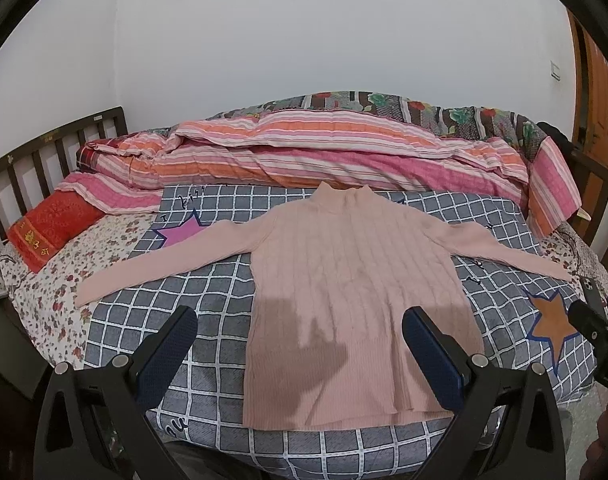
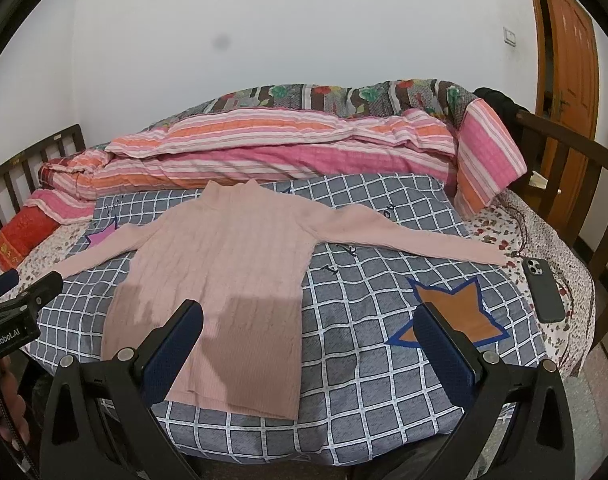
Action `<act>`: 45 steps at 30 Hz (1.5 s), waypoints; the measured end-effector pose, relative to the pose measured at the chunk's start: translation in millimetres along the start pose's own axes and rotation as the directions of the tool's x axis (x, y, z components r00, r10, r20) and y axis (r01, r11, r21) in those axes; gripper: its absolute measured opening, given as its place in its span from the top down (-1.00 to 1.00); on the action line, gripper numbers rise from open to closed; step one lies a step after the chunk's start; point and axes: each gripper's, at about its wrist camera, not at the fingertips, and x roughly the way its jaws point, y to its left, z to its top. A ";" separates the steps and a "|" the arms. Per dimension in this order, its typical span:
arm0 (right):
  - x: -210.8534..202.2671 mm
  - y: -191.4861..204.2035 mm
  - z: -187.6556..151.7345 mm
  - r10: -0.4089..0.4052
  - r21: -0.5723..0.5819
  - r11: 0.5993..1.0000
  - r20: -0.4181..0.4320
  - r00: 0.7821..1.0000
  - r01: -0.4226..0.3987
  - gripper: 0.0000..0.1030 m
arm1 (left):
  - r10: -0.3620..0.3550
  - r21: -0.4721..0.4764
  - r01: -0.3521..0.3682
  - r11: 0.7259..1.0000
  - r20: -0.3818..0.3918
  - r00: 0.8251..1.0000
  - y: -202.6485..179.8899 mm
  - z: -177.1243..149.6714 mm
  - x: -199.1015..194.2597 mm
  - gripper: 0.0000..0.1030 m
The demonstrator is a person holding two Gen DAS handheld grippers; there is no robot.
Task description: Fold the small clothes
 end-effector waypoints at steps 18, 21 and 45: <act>14.0 10.6 3.4 0.002 -0.018 1.000 0.002 1.000 -0.002 -1.00 | -0.023 0.000 0.023 1.000 -0.002 1.000 12.7 1.3 27.9 -1.00; 24.7 13.7 3.1 -0.029 -0.052 0.998 -0.010 1.000 0.029 -1.00 | -0.007 -0.039 0.006 0.999 -0.013 1.000 25.4 -2.0 51.3 -1.00; 195.7 30.6 0.9 0.019 -0.060 0.998 -0.079 0.997 -0.024 -0.98 | 0.118 -0.621 -0.213 0.754 -0.191 0.974 313.9 -50.6 230.3 -0.65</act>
